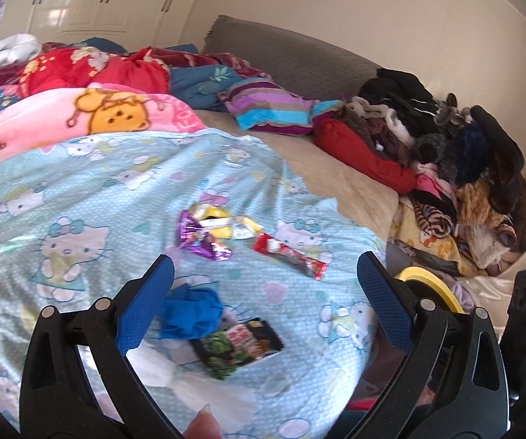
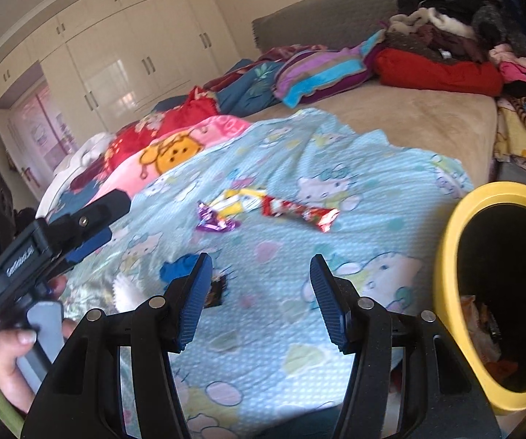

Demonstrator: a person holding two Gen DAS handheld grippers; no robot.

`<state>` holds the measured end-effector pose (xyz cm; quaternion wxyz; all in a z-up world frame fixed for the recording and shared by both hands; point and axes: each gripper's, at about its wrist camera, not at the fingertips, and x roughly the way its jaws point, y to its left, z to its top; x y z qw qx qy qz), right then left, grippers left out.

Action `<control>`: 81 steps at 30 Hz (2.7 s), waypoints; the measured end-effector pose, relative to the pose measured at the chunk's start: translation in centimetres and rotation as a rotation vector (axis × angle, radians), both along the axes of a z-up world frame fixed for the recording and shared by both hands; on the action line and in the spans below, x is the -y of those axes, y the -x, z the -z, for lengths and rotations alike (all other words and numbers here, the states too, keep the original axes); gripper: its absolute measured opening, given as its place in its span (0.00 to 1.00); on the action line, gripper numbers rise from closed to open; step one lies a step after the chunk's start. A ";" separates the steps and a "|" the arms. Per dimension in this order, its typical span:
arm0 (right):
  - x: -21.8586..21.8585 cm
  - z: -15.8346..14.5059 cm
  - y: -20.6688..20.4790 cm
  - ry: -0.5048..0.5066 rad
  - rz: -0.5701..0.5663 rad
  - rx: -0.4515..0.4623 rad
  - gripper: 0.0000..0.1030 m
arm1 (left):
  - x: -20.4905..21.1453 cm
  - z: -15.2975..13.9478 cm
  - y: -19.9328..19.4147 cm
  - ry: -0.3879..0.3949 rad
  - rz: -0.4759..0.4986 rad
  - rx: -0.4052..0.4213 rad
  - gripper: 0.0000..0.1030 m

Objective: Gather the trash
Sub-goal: 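Move both tools back over the remaining trash on the bed, then grasp the white plastic sheet with the left tool while the right tool grasps a green snack packet, then carry both items over the yellow bin and open both tools to drop them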

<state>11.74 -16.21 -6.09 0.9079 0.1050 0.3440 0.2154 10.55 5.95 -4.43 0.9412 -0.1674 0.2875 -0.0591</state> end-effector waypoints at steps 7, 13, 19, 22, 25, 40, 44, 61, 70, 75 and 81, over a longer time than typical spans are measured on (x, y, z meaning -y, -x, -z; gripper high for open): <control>-2.2 1.3 -0.2 -0.006 -0.038 -0.040 0.52 | -2.9 0.9 0.5 0.006 -0.065 -0.031 0.89; -3.9 2.6 -0.8 -0.012 -0.054 -0.081 0.52 | -5.3 2.5 0.9 0.010 -0.116 -0.082 0.89; -5.4 3.9 -1.7 -0.019 -0.066 -0.125 0.52 | -7.7 5.4 1.3 0.072 -0.159 -0.172 0.89; -5.8 4.6 -2.3 -0.030 -0.065 -0.159 0.52 | -8.5 6.9 1.6 0.112 -0.167 -0.214 0.89; -6.2 5.4 -2.9 -0.031 -0.063 -0.194 0.52 | -8.7 8.1 2.0 0.140 -0.170 -0.249 0.89; -8.4 5.7 -2.4 0.004 -0.171 -0.196 0.12 | -7.0 9.8 2.2 0.189 -0.117 -0.296 0.55; -7.8 5.1 -1.8 0.014 -0.163 -0.175 0.11 | -6.5 9.6 2.2 0.181 -0.088 -0.302 0.29; -4.9 2.4 -0.4 0.027 -0.112 -0.081 0.09 | -2.6 4.8 3.2 0.083 0.028 -0.187 0.18; -2.1 0.7 -0.6 -0.017 -0.059 -0.057 0.09 | -1.2 3.1 3.3 0.068 0.045 -0.147 0.18; -1.0 0.1 -0.7 -0.033 -0.036 -0.049 0.09 | 0.0 2.1 3.3 0.051 0.063 -0.120 0.18; 0.2 -0.6 -0.6 -0.048 -0.014 -0.028 0.09 | 1.5 1.3 3.3 0.031 0.086 -0.097 0.18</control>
